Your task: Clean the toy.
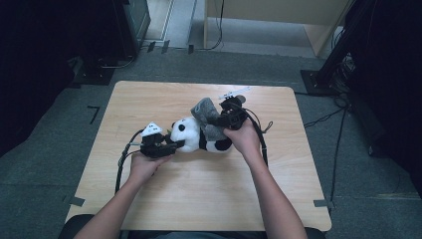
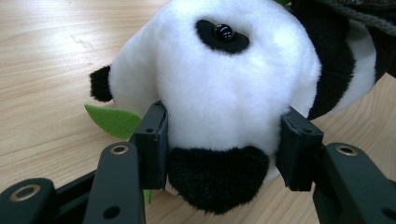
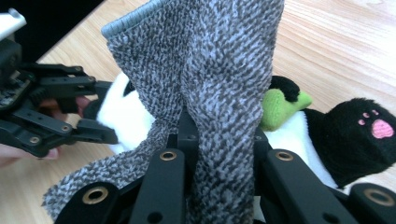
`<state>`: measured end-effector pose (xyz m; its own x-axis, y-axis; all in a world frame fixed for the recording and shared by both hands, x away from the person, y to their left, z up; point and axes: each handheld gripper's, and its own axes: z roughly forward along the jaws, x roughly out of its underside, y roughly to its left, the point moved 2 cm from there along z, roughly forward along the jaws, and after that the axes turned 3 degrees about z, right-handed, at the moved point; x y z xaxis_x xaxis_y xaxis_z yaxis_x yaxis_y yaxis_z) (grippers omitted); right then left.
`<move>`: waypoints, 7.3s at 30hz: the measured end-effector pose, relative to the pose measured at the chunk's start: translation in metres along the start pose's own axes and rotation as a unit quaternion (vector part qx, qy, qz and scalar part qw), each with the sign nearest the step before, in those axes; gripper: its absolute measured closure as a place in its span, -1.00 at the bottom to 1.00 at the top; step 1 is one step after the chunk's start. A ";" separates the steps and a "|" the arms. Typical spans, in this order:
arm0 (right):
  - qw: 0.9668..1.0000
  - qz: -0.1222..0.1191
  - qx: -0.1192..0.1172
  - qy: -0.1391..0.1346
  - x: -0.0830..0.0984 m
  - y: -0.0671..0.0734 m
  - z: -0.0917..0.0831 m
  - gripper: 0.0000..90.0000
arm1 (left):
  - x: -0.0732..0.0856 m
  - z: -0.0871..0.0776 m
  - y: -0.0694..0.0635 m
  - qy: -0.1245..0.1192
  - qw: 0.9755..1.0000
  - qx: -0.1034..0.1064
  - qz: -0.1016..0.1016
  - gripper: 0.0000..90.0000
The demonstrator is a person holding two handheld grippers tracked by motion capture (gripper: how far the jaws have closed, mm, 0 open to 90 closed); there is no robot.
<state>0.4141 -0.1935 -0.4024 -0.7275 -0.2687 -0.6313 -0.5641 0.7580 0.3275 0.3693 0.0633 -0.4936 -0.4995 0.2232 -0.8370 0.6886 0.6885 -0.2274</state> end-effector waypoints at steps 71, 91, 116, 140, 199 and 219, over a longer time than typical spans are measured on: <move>0.998 -0.011 0.060 0.025 0.004 -0.012 -0.014 0.68 | -0.001 0.000 0.000 0.006 1.000 0.002 -0.004 0.00; 0.999 -0.001 -0.007 -0.052 -0.005 0.006 -0.056 0.70 | 0.000 0.000 -0.001 0.008 1.000 -0.009 0.006 0.00; 0.995 0.053 -0.039 -0.079 0.072 -0.040 -0.063 0.68 | 0.001 0.002 -0.002 0.021 1.000 -0.008 0.011 0.00; 0.991 0.096 -0.016 -0.092 0.089 -0.068 -0.079 0.69 | 0.001 0.001 0.001 0.021 1.000 -0.006 0.010 -0.01; 0.996 0.076 -0.009 -0.042 0.097 -0.058 -0.031 0.70 | 0.002 0.000 -0.001 0.030 0.999 -0.006 0.014 -0.03; 0.993 0.112 0.025 -0.023 0.111 -0.091 -0.023 0.70 | -0.001 -0.002 0.000 0.023 1.000 -0.002 0.005 0.04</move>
<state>0.3755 -0.3062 -0.4861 -0.8136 -0.0638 -0.5779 -0.3688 0.8249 0.4283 0.3690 0.0644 -0.4919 -0.5160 0.2618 -0.8156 0.6918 0.6889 -0.2165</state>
